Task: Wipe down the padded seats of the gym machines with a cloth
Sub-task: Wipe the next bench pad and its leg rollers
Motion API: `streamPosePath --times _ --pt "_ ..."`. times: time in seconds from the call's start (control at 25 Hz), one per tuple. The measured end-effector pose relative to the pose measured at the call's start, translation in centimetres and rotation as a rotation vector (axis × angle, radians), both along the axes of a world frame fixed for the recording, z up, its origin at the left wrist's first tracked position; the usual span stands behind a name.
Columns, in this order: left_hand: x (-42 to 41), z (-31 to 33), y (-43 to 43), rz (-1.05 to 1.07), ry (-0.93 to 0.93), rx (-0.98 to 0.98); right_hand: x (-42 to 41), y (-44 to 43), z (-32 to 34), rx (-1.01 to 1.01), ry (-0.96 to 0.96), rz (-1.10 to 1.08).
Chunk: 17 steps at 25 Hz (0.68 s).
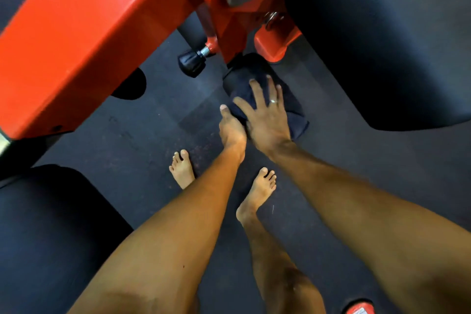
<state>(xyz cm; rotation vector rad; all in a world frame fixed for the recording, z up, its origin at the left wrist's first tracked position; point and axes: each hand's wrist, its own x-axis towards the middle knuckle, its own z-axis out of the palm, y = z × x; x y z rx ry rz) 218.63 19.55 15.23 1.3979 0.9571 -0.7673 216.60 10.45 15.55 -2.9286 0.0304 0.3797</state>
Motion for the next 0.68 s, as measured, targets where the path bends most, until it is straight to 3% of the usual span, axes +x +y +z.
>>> streamPosePath --times 0.12,0.32,0.44,0.68 --pt "0.8 0.1 0.2 0.076 -0.018 -0.047 3.5 1.7 -0.3 0.001 0.025 0.022" --pt "1.4 0.9 0.2 0.099 -0.015 -0.034 -5.1 -3.8 -0.9 0.008 -0.097 0.166" --pt "1.1 1.6 -0.2 0.126 -0.004 -0.053 -6.9 -4.8 -0.2 0.059 -0.073 0.13" --pt "1.4 1.7 -1.3 0.162 0.058 -0.01 5.7 -3.6 -0.6 0.319 -0.021 -0.147"
